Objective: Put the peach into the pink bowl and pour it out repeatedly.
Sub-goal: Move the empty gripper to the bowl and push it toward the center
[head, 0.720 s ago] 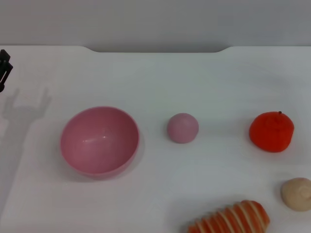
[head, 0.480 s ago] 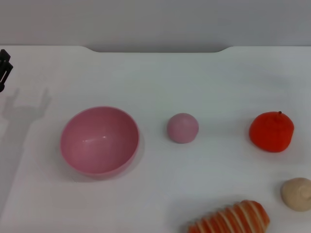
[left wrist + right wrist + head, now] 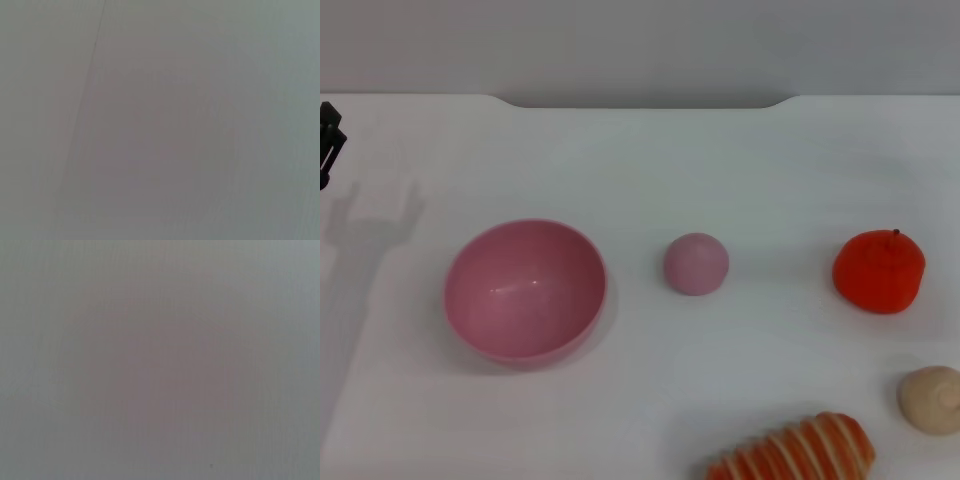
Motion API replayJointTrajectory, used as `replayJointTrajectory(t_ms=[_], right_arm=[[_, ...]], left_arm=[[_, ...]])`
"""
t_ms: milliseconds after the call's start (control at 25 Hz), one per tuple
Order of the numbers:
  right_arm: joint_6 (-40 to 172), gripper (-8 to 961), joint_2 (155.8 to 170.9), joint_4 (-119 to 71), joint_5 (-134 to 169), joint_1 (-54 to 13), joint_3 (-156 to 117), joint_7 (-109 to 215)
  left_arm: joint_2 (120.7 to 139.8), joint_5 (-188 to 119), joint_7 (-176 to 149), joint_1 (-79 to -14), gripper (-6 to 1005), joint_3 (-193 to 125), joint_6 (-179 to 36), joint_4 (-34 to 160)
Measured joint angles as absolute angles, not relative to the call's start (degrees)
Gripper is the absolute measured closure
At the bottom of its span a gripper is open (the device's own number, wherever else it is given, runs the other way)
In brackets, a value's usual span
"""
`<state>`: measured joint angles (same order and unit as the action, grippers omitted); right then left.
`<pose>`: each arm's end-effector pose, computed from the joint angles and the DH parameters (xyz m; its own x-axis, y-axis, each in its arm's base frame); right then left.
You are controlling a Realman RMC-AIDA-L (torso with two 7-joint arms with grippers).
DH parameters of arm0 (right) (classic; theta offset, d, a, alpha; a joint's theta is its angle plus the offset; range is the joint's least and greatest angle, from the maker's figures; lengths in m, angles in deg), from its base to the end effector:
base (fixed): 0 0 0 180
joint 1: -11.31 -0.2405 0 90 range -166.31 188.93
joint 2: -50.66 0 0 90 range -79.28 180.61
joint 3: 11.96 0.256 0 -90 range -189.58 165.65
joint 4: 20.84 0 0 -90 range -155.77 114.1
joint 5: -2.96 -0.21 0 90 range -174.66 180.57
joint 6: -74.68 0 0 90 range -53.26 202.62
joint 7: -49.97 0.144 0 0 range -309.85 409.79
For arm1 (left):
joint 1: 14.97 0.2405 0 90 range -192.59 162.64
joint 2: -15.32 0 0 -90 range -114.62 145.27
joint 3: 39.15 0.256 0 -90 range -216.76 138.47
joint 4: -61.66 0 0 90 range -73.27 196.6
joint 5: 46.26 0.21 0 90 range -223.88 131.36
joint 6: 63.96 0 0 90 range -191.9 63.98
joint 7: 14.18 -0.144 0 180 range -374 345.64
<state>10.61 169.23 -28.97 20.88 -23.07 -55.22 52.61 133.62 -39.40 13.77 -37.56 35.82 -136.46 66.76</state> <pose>0.3256 0.3913 0.0759 0.7801 0.2060 -0.5907 -0.6234 0.1759 -0.7619 -0.3540 0.3175 0.0275 0.5415 -0.0923 0.8356 0.8299 -0.0999 -0.5488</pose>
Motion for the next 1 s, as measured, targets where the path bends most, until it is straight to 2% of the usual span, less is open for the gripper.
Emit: replayJointTrajectory(t_ms=[400, 600, 760, 1000], right_arm=[[10.98, 476, 169.23, -28.92, 20.88, -23.09, -55.20, 52.60], [11.02, 477, 169.30, -28.98, 20.89, -23.16, -55.20, 53.08], [10.97, 478, 169.37, -28.97, 20.89, -23.20, -55.21, 53.22], [11.04, 477, 169.48, -28.84, 20.88, -23.23, -55.17, 53.40]], left_arm=[[133.54, -39.40, 14.91, -37.56, 170, 35.85, -135.94, 67.06], [132.18, -39.30, 23.89, -36.73, 170, 39.74, -134.08, 70.93], [128.26, -39.04, 37.79, -35.37, 170, 46.31, -133.00, 77.07], [120.80, -23.41, 60.92, -36.03, 170, 47.21, -133.23, 86.74]])
